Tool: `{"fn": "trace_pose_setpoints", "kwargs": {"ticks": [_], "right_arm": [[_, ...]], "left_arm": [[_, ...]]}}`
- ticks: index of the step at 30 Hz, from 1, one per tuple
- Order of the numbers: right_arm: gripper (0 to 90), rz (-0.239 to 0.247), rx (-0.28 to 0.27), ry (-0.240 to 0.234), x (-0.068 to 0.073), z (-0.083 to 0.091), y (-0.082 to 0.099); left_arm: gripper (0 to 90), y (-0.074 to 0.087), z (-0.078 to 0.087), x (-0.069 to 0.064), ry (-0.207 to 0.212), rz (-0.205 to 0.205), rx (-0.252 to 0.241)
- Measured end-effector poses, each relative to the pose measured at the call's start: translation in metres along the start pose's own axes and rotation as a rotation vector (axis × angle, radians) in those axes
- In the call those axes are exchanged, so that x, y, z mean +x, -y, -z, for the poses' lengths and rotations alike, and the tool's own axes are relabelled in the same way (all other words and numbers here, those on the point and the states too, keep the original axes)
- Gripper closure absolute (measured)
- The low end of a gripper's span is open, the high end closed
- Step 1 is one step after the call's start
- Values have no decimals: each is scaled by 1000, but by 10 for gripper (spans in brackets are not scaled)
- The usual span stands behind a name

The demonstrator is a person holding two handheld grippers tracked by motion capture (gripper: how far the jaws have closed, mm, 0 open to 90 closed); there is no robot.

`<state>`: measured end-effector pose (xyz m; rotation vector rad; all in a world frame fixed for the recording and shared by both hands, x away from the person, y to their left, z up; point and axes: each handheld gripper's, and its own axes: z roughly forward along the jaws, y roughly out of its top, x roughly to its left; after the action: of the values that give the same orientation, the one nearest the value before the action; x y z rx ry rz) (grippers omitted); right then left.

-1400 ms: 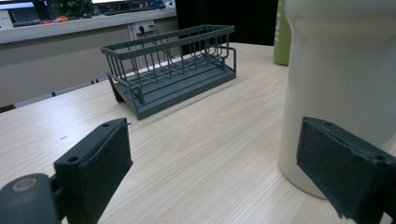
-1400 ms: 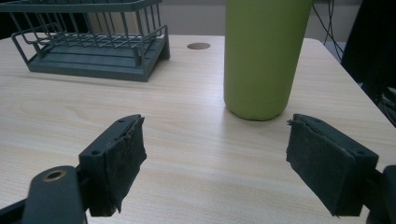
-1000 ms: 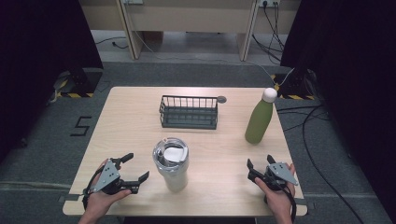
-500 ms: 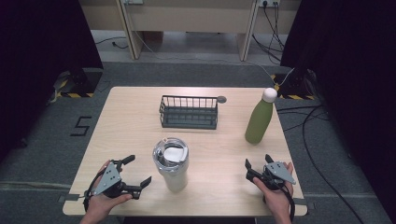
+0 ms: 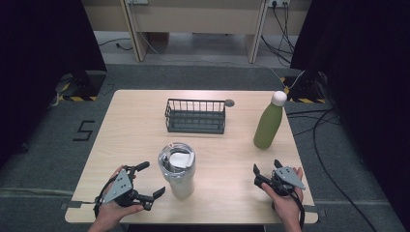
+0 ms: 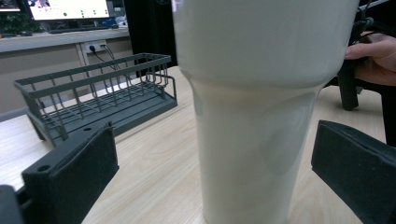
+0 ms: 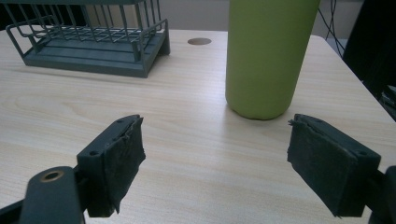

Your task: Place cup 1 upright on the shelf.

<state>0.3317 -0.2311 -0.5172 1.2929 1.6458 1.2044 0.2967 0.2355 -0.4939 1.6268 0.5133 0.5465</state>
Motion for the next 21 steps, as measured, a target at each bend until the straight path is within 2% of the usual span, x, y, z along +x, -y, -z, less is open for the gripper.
{"fn": "trace_pose_setpoints", "kwargs": {"ticks": [11,20,21], "right_arm": [[182,-5,-2,5,-1,1,-1],[181,-2,4,5,0,0,0],[181,-2,4,5,0,0,0]], "left_arm": [[0,0,-22,-12,55,-22,12],[0,1,-40,-15,87,-17,17],[0,2,-44,-16,96,-6,21]]}}
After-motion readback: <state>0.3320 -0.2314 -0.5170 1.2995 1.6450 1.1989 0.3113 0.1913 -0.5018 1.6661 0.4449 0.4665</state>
